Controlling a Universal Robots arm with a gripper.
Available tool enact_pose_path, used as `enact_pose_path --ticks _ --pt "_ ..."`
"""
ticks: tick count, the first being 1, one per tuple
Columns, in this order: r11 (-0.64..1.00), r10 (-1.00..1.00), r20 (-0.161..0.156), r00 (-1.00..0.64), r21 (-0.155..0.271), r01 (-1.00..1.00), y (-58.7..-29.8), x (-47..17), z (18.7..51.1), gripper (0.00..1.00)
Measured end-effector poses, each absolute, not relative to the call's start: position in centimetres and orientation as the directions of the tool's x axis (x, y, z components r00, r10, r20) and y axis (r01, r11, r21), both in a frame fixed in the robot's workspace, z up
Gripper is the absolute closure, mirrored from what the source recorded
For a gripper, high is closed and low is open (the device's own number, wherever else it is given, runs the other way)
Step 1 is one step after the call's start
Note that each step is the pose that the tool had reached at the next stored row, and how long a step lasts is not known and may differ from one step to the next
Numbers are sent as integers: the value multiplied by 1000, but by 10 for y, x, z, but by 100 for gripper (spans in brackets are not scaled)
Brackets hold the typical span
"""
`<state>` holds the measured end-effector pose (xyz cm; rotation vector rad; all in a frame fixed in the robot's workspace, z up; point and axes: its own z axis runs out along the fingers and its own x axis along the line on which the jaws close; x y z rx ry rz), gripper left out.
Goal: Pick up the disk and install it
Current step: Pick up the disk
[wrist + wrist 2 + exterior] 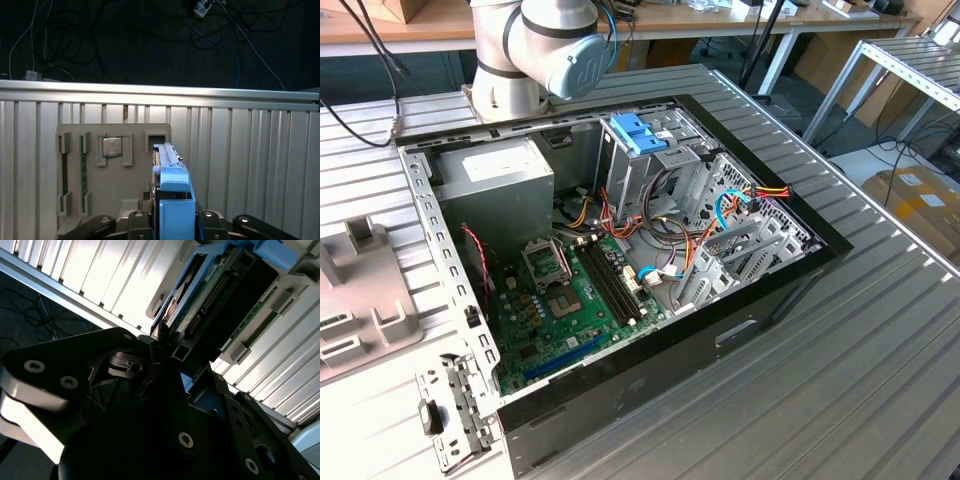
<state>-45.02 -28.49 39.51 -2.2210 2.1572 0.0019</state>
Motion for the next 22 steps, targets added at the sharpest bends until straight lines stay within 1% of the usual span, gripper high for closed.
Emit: enact_pose_path --ticks 22 --pt "-29 -999 -33 30 -32 -999 -285 -450 415 63"
